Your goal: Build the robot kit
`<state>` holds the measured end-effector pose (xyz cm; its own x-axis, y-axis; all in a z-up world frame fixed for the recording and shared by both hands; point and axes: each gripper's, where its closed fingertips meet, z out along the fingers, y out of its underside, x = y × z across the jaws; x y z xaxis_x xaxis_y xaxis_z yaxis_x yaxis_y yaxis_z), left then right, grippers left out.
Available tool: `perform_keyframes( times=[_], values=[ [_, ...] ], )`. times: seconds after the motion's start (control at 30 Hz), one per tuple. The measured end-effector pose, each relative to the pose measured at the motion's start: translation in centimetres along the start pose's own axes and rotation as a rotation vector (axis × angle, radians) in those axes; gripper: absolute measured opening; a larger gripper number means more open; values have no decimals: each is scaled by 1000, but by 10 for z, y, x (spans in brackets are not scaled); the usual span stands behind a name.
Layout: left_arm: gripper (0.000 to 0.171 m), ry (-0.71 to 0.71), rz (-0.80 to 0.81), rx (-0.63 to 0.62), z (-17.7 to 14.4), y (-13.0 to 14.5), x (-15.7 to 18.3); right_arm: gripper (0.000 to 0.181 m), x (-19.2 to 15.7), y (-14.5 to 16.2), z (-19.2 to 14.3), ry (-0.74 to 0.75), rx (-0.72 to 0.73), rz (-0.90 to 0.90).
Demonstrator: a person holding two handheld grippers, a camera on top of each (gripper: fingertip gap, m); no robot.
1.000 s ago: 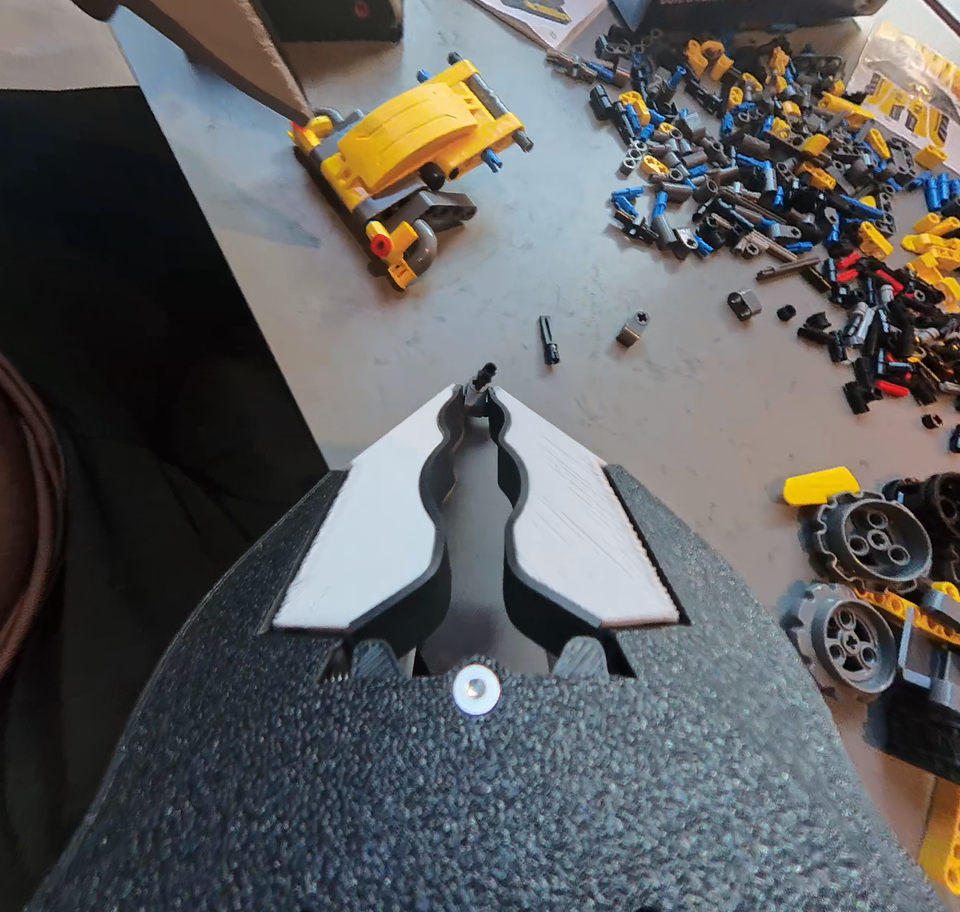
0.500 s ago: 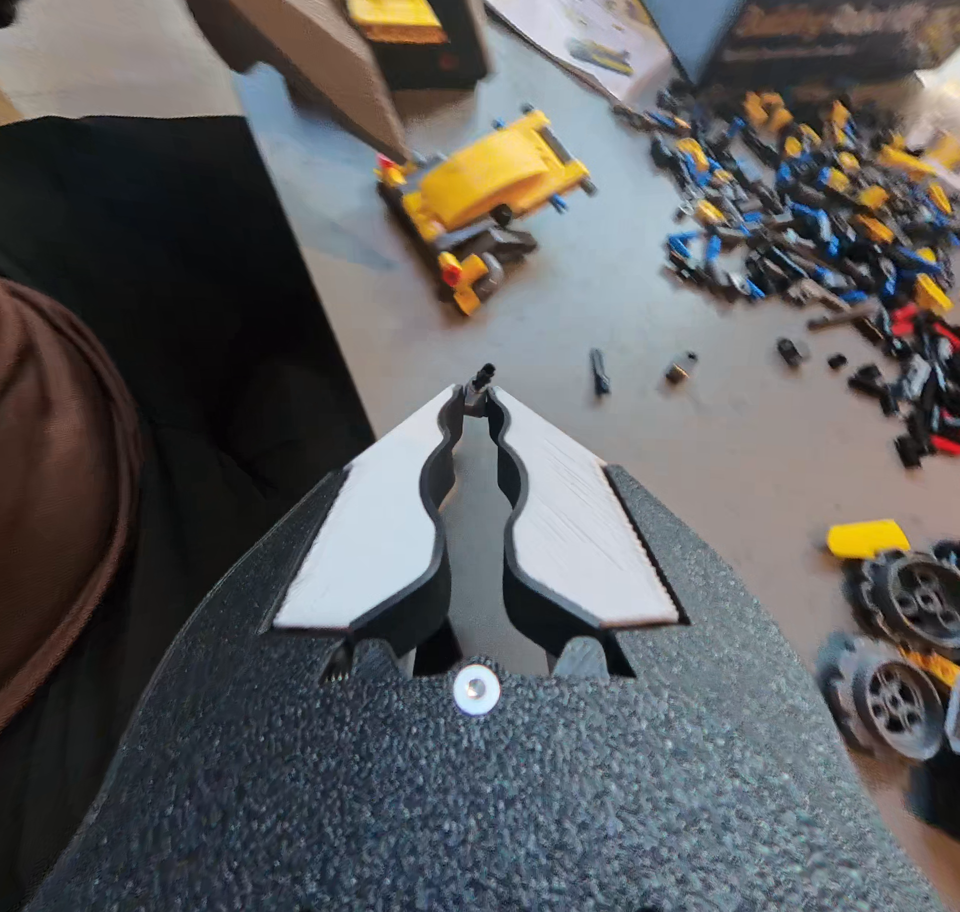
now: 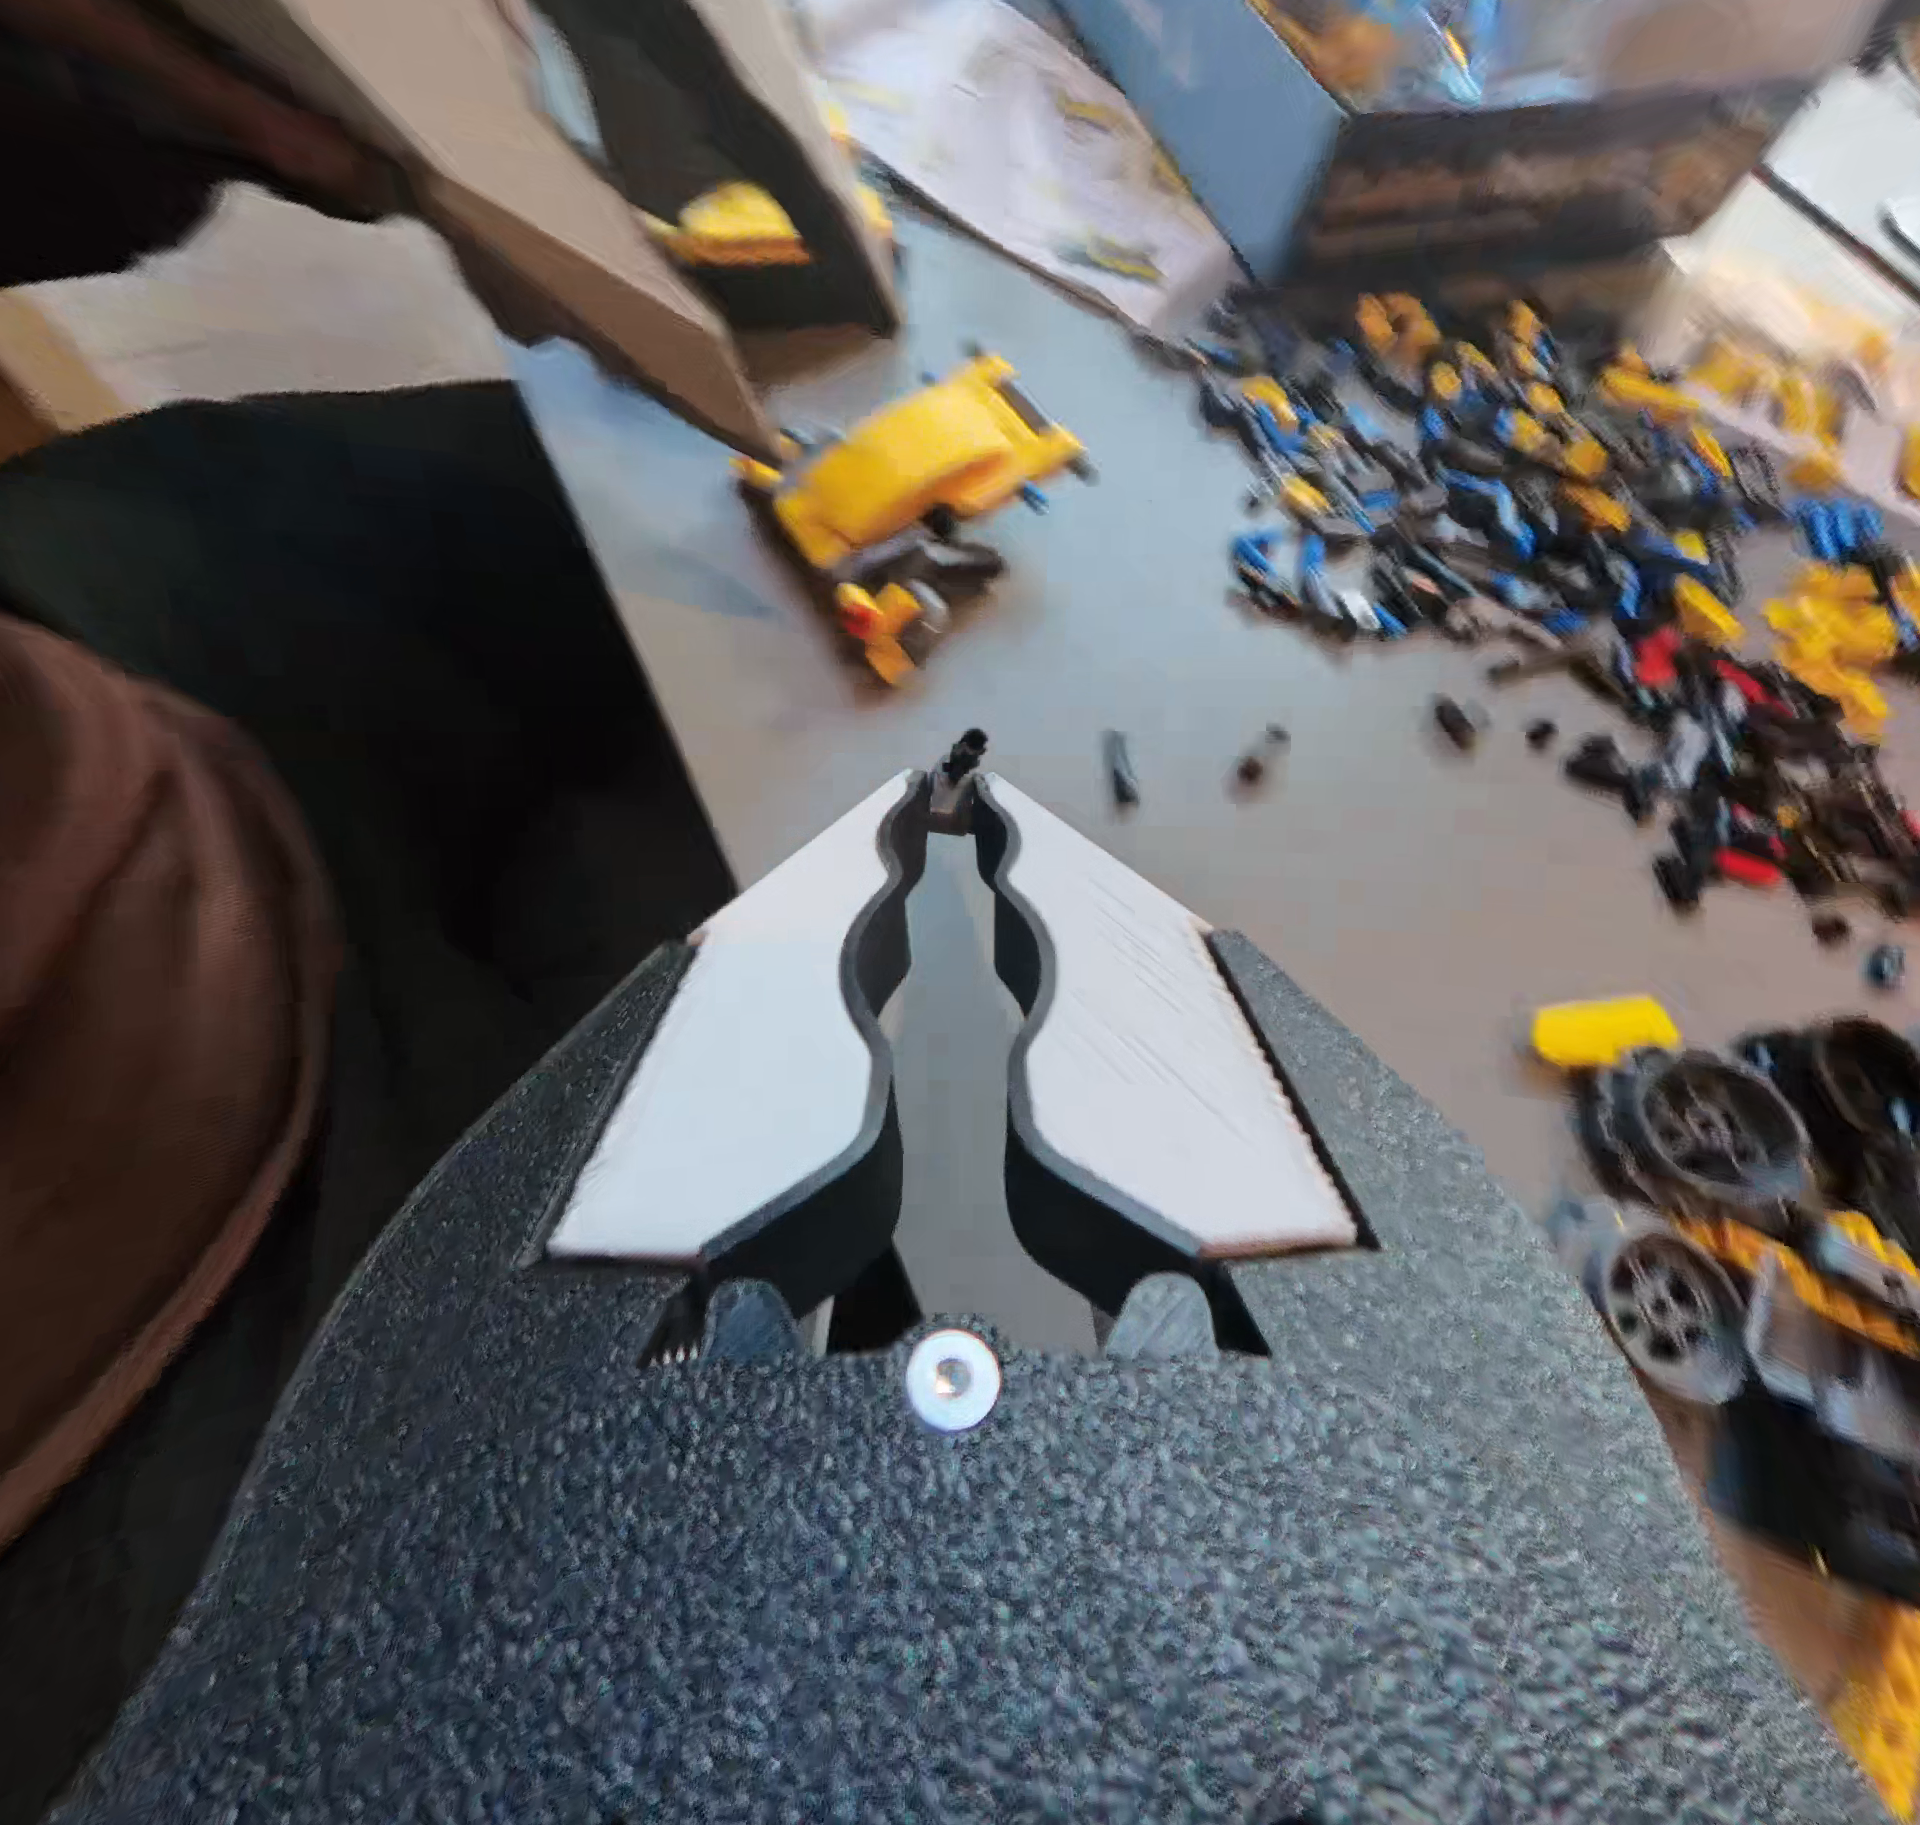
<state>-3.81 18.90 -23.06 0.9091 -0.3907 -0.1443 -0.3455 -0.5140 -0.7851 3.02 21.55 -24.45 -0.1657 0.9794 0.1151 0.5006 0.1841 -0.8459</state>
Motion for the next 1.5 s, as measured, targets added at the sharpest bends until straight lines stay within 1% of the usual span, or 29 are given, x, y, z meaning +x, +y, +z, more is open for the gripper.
perform_keyframes(
  times=[0.07, 0.1, 0.17, 0.23, 0.3, 0.37, 0.43, 0.5, 0.57, 0.67, 0.73, 0.83, 0.9, 0.97, 1.03, 1.13, 1.27, 1.37, 1.5],
  values=[
    [35, 1, -1, -1, 0, 1, 0, 4, -14, -14, 2, -48, 48, -21],
    [35, 0, -1, -2, 0, 1, -1, 5, -14, -18, 3, -44, 60, -9],
    [35, -5, -3, 0, -1, 1, -2, 4, 8, -14, 5, 51, 35, 37],
    [35, -12, -9, 4, -2, 0, -5, 5, 37, 2, 4, 178, -25, 93],
    [35, -15, -18, 7, -3, 0, -7, 5, 46, 16, 5, 208, -81, 133],
    [35, -16, -22, 3, -3, 2, -9, 5, 33, 18, 12, 162, -106, 97],
    [35, -7, -19, 1, -1, 3, -8, 4, 12, 12, 22, 86, -106, 39],
    [35, 17, 5, 14, -2, 2, -3, 4, -8, -1, 32, -3, -64, 39],
    [36, 32, 62, 18, -3, 2, 2, 5, -21, -18, 40, -76, -11, 63],
    [36, 16, 150, 9, -6, 4, 1, 4, -21, -34, 49, -93, 8, 57],
    [35, 24, 160, 12, -11, 5, 0, 4, -16, -42, 53, -88, 20, 42],
    [33, 63, 93, 30, -23, 11, 2, 4, -14, -52, 55, -101, 44, 32],
    [33, 108, 42, 49, -33, 19, 9, 4, -20, -59, 54, -134, 71, 32],
    [26, 102, 21, 61, -41, 31, 10, 4, -28, -65, 53, -163, 85, 16],
    [22, 85, 22, 55, -48, 42, 10, 4, -29, -64, 54, -158, 70, -15],
    [21, 81, -7, 54, -55, 53, 10, 4, -29, -55, 54, -163, 42, -32],
    [20, 77, -61, 40, -52, 65, 7, 5, -29, -47, 54, -167, 26, -13],
    [17, 90, -55, 41, -48, 65, 10, 4, -40, -53, 55, -193, 38, -30],
    [13, 138, -43, 85, -42, 51, 22, 5, -61, -62, 56, -280, 69, -16]
  ],
)
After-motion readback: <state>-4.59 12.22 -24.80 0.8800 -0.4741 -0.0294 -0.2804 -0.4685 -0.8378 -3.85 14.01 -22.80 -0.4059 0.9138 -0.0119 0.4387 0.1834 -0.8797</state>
